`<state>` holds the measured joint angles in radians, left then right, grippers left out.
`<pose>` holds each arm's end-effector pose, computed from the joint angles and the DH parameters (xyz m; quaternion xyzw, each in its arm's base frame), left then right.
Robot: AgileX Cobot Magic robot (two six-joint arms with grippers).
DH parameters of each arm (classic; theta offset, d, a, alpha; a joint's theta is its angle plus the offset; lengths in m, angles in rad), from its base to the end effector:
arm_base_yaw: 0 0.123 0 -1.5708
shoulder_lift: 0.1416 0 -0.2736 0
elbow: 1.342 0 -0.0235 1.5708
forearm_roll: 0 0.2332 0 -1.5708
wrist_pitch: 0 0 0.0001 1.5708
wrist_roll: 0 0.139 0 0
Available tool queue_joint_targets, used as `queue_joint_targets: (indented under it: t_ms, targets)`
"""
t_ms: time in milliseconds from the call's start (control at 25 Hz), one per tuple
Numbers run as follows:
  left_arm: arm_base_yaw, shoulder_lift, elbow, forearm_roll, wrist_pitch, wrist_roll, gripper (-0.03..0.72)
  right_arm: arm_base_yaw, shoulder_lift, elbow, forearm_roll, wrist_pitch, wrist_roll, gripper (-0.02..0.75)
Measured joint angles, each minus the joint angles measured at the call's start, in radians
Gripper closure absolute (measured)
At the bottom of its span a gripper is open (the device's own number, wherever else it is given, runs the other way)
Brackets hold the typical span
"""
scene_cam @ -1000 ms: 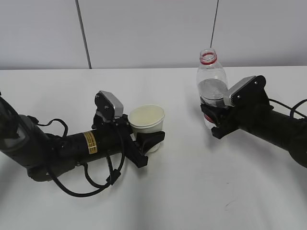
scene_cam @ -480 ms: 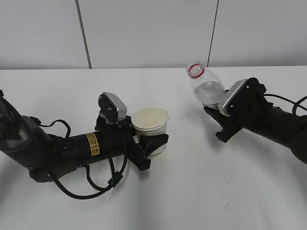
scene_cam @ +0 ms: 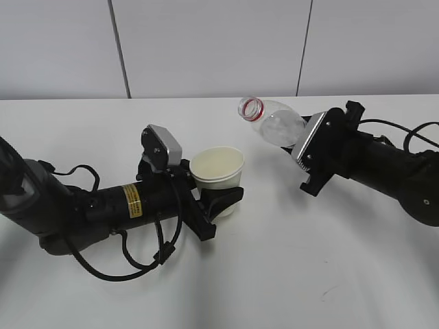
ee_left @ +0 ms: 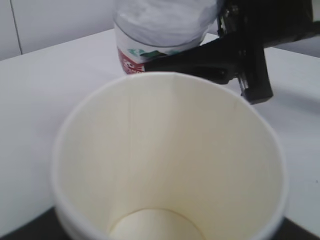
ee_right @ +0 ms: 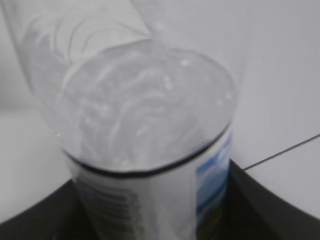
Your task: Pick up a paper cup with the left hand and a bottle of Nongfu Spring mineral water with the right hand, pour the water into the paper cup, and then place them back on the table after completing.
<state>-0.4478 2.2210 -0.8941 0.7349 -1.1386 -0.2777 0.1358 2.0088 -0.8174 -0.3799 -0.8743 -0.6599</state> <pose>0.3241 -0.2495 0.0776 0.3880 0.6618 -0.3540 0.5349 0.3952 0.0939 0.1190 -0.4686 0.6377 -0.1212 0.5992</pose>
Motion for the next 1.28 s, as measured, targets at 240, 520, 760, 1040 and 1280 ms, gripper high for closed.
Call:
queue_joint_targets:
  t_ms: [240,520,760,1040,1280]
  targets:
    - [0.0,0.0,0.0,0.004,0.0,0.0,0.3,0.018,0.0,-0.026,0.042,0.03,-0.147,0.316]
    - [0.0,0.0,0.0,0.004,0.0,0.0,0.3,0.018,0.0,-0.037,0.062,0.033,-0.287,0.316]
    - [0.0,0.0,0.0,0.006,0.0,0.0,0.3,0.018,0.0,-0.037,0.077,0.018,-0.376,0.317]
    - [0.0,0.0,0.0,0.007,0.0,0.0,0.3,0.018,0.0,-0.047,0.119,-0.012,-0.456,0.318]
    - [0.0,0.0,0.0,0.007,0.0,0.0,0.3,0.018,0.0,-0.052,0.121,-0.026,-0.528,0.318]
